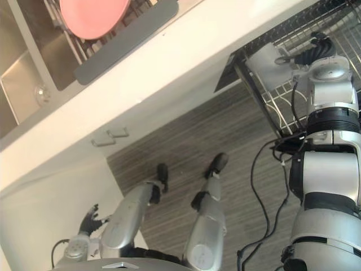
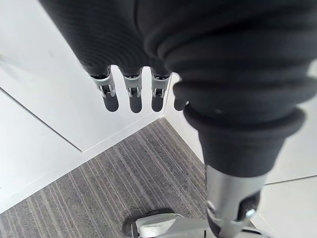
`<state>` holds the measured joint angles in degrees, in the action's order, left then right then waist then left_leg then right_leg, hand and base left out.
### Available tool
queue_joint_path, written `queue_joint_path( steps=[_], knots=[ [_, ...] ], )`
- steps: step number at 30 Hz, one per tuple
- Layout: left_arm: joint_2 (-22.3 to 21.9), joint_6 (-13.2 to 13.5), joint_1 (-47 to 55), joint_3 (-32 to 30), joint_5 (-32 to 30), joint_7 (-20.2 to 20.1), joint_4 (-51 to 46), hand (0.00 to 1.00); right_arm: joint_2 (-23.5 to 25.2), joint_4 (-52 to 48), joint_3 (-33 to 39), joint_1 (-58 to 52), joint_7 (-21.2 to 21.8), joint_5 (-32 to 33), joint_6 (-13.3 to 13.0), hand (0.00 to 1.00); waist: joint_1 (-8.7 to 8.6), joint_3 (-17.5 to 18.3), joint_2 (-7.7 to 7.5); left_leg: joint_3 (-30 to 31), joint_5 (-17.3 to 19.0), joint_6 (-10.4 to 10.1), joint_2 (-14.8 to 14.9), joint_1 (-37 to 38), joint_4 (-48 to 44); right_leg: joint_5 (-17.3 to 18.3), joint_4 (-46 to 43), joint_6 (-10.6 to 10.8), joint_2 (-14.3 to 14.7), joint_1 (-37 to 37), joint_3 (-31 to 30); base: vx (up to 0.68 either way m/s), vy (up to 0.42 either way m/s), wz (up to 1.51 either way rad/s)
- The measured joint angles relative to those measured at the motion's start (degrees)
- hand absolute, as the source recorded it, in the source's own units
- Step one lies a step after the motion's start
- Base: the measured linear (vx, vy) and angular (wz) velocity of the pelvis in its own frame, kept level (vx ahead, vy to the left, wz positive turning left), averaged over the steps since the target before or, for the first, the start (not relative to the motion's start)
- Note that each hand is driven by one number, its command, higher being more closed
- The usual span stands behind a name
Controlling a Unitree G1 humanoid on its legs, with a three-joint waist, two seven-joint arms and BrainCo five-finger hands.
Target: Walk over to the sink, pick up the cup, carry it to the dishwasher, place the cup inside the dishwasher, then close the dishwasher door
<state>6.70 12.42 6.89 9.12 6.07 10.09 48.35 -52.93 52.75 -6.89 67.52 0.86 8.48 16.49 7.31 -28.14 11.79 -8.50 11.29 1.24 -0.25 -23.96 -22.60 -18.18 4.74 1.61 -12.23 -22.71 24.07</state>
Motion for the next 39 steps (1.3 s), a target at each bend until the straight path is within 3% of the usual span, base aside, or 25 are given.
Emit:
queue_joint_path(
  steps=[7, 10, 13, 15, 16, 17, 18, 20, 22, 26, 28, 30, 31, 33, 34, 35, 37, 39],
  knots=[
    [-0.2, 0.0, 2.2, -0.6, 0.6, 0.0, -0.6, 0.00, 0.1, -5.1, 4.7, -4.3, 1.2, 10.3, -4.7, 0.00, -1.76, 0.0, 0.00, 0.7, -0.4, -0.2, 0.0, 4.7, 1.6, 1.8, 0.2, -0.2, 0.0, 4.5, 1.4, -0.01, -0.009, 0.05],
    [-1.1, 0.1, 3.4, -2.0, 0.7, 0.4, -0.7, 0.00, 0.9, -13.5, 12.9, -11.5, 1.5, 15.0, -7.7, 0.00, -2.79, 0.0, -0.03, 0.9, -0.8, -0.4, 0.0, 7.1, 3.2, 2.3, 0.3, 0.0, -0.1, 6.4, 1.8, 0.04, -0.011, 0.05],
    [-1.8, 0.6, 5.6, -3.3, 1.4, 0.7, -0.3, 0.00, 6.0, -25.1, 22.3, -21.2, 1.7, 20.0, -11.6, 0.00, -4.67, 0.4, -0.50, 0.9, -0.8, -0.6, 0.2, 10.8, 5.5, 2.9, 0.3, 1.0, 0.3, 8.9, 1.7, 0.10, -0.002, -0.08],
    [-2.7, 1.8, 8.2, -5.9, 1.6, 0.7, 0.3, 0.00, 15.1, -37.5, 29.1, -33.1, 1.6, 23.9, -16.2, 0.00, -6.35, 4.4, -2.00, 0.4, -0.9, -1.0, 0.5, 12.5, 8.1, 3.7, 0.4, 1.6, 0.7, 9.1, 1.3, 0.17, 0.009, -0.14],
    [-3.0, 2.0, 8.9, -6.7, 1.6, 0.7, 0.3, 0.00, 17.8, -40.2, 30.1, -36.2, 1.6, 24.0, -17.3, 0.00, -6.68, 5.4, -2.42, 0.3, -1.0, -1.1, 0.7, 13.3, 8.9, 3.9, 0.4, 1.7, 0.8, 9.3, 1.2, 0.24, 0.003, -0.21],
    [-3.6, 2.4, 10.0, -8.5, 1.7, 0.7, 0.5, 0.00, 25.1, -47.2, 31.4, -44.2, 1.7, 23.8, -20.3, 0.00, -7.43, 6.9, -3.56, -0.2, -1.0, -1.4, 1.2, 16.1, 10.9, 4.6, 0.3, 1.9, 1.4, 11.0, 1.0, 0.19, -0.003, -0.21],
    [-3.8, 2.4, 10.3, -9.1, 1.7, 0.6, 0.5, 0.00, 28.0, -49.9, 31.7, -47.2, 1.7, 23.5, -21.5, 0.00, -7.52, 7.8, -3.97, -0.4, -1.1, -1.5, 1.3, 17.0, 11.6, 4.9, 0.3, 1.9, 1.6, 11.4, 0.9, 0.22, -0.012, -0.26],
    [-5.1, 2.5, 11.0, -12.3, 1.6, 0.7, 0.5, 0.00, 38.3, -60.1, 31.4, -57.3, 1.9, 21.7, -25.2, 0.00, -7.85, 10.8, -5.25, -1.0, -1.0, -2.0, 2.0, 20.6, 13.3, 5.8, 0.4, 1.9, 2.5, 13.8, 1.1, 0.17, -0.005, -0.23],
    [-5.8, 2.5, 11.0, -14.9, 1.6, 1.1, 0.5, 0.00, 42.9, -66.4, 29.9, -61.0, 2.4, 19.0, -27.4, 0.00, -7.97, 12.1, -6.19, -0.9, -1.0, -2.0, 2.1, 23.3, 13.7, 6.4, 0.4, 2.2, 2.7, 16.4, 1.6, 0.09, 0.000, -0.08],
    [-6.1, 2.5, 11.0, -18.1, 1.6, 2.4, 0.4, 0.00, 44.0, -70.6, 27.3, -61.5, 3.8, 18.1, -28.2, 0.00, -7.18, 15.5, -8.46, 1.0, -1.0, -2.0, 2.0, 25.4, 13.9, 7.1, 0.4, 2.7, 2.4, 19.6, 3.7, 0.00, 0.003, 0.27],
    [-6.1, 2.2, 11.1, -19.4, 1.0, 2.9, 0.7, 0.00, 44.0, -71.0, 26.8, -61.5, 3.5, 16.7, -28.0, 0.00, -5.83, 16.5, -9.81, 2.4, -1.2, -1.9, 1.8, 27.0, 14.8, 7.4, 0.4, 2.9, 2.0, 22.0, 5.9, -0.06, -0.004, 0.44],
    [-6.1, 1.7, 11.9, -19.9, 0.3, 3.2, 0.9, 0.00, 43.9, -71.8, 26.1, -61.5, 3.0, 14.8, -27.6, 0.00, -5.37, 17.2, -10.35, 1.5, -1.5, -1.7, 1.6, 27.1, 15.3, 8.4, 0.4, 3.5, 1.1, 24.1, 8.4, -0.08, 0.024, 0.67],
    [-5.9, 1.6, 12.0, -20.0, -0.3, 3.2, 1.5, 0.00, 43.8, -72.7, 26.8, -61.5, 1.8, 14.6, -27.5, 0.00, -6.03, 17.2, -10.47, -1.5, -0.7, -0.3, 2.3, 27.1, 14.5, 8.8, 0.4, 3.7, 0.1, 26.0, 11.3, -0.05, 0.032, 1.07],
    [-5.7, 1.4, 12.0, -20.2, -2.0, 2.9, 3.0, 0.00, 42.7, -72.5, 29.6, -61.7, -0.5, 14.6, -27.4, 0.00, -7.01, 17.8, -10.87, -7.3, -0.9, -1.2, 4.7, 26.7, 12.5, 8.6, 0.3, 5.3, -1.4, 28.7, 15.6, 0.03, 0.031, 1.28],
    [-5.8, 1.3, 12.2, -20.3, -2.9, 2.7, 3.6, 0.00, 42.1, -72.3, 30.7, -61.6, -1.5, 14.4, -27.4, 0.00, -6.31, 18.2, -10.43, -6.4, -1.2, -2.2, 3.9, 26.7, 12.3, 8.2, 0.0, 5.8, -1.8, 29.3, 16.2, 0.05, 0.086, 0.91],
    [-5.8, 1.2, 12.9, -20.5, -3.6, 2.2, 4.6, 0.00, 42.0, -72.3, 31.2, -61.6, -2.3, 14.3, -27.5, 0.00, -5.16, 18.4, -10.60, -6.3, -0.8, -1.6, 3.1, 26.7, 11.7, 7.7, 0.0, 6.2, -2.7, 29.7, 16.0, 0.02, 0.103, 0.27],
    [-5.9, 0.5, 13.7, -20.4, -4.1, 2.2, 5.1, 0.00, 42.1, -72.3, 30.2, -61.8, -2.3, 14.9, -27.7, 0.00, -4.96, 18.5, -10.79, -6.4, 0.1, -0.7, 2.4, 26.6, 11.7, 8.5, -3.9, 7.0, -4.6, 28.0, 14.9, 0.01, 0.135, -0.01],
    [-5.9, -0.5, 14.2, -20.4, -5.3, 2.4, 5.3, 0.00, 42.3, -72.3, 30.1, -63.2, -2.3, 16.6, -28.4, 0.00, -5.37, 18.5, -10.78, -5.7, 0.5, -0.7, 2.4, 26.8, 12.5, 11.8, -16.3, 3.8, -7.7, 22.3, 10.8, 0.01, 0.175, 0.01]
  ],
)
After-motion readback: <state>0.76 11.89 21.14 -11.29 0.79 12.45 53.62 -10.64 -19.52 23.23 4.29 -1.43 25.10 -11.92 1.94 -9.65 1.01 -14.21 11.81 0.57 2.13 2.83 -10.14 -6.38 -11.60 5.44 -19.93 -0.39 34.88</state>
